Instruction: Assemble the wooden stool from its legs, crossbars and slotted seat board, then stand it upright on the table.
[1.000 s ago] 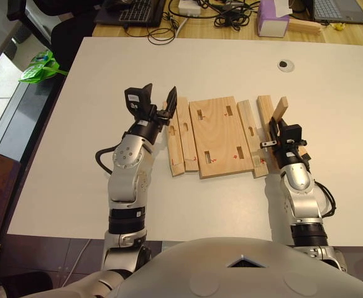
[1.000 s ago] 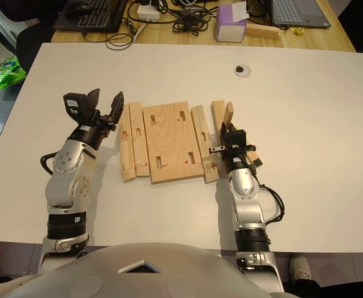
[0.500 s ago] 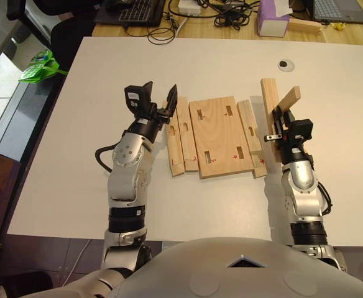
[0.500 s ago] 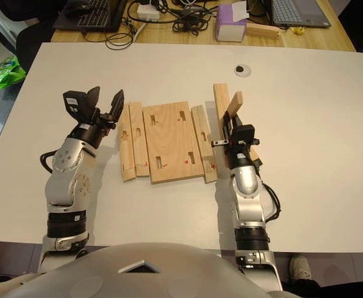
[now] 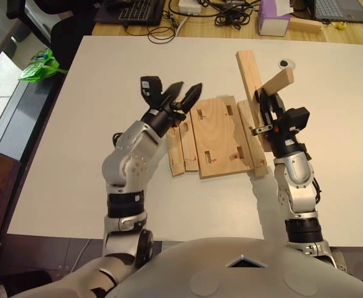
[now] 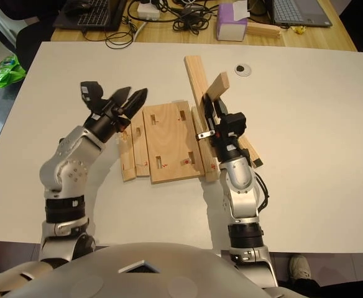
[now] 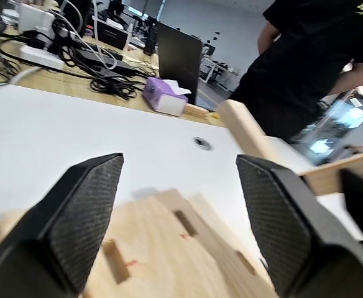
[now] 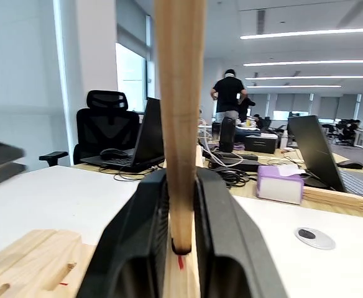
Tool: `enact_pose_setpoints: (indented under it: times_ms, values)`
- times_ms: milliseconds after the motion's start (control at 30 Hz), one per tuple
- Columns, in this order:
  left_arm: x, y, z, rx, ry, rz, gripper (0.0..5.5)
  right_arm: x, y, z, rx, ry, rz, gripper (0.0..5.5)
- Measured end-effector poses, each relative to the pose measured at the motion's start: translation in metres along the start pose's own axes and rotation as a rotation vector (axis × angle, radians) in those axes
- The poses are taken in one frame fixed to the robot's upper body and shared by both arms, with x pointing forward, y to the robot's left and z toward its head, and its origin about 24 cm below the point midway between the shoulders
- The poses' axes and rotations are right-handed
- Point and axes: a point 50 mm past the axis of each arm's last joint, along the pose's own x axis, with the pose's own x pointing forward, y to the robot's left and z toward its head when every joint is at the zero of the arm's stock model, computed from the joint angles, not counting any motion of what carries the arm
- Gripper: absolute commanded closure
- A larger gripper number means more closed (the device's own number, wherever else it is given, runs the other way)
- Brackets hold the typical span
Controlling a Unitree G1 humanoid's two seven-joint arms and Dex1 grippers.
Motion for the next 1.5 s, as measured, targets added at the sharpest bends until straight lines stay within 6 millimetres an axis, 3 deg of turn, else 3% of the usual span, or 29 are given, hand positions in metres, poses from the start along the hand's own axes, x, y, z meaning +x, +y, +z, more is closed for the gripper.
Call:
enact_pose_setpoints:
  times_ms: [200,467,1100,1500]
  values:
    - [0.014,0.031,0.002,-0.228,0.192,-0.092,2.14,0.016,0.024,0.01,-0.017,-0.053,0.182,5.1]
    - [0.016,0.026,0.013,-0.303,0.189,-0.234,2.14,0.017,0.035,0.01,-0.009,-0.055,0.243,5.1]
    - [0.012,0.032,0.034,-0.33,0.104,-0.247,2.14,0.015,0.045,0.012,-0.022,-0.058,0.325,5.1]
    - [0.018,0.024,0.038,-0.318,0.079,-0.262,4.15,0.014,0.048,0.01,-0.012,-0.052,0.351,5.1]
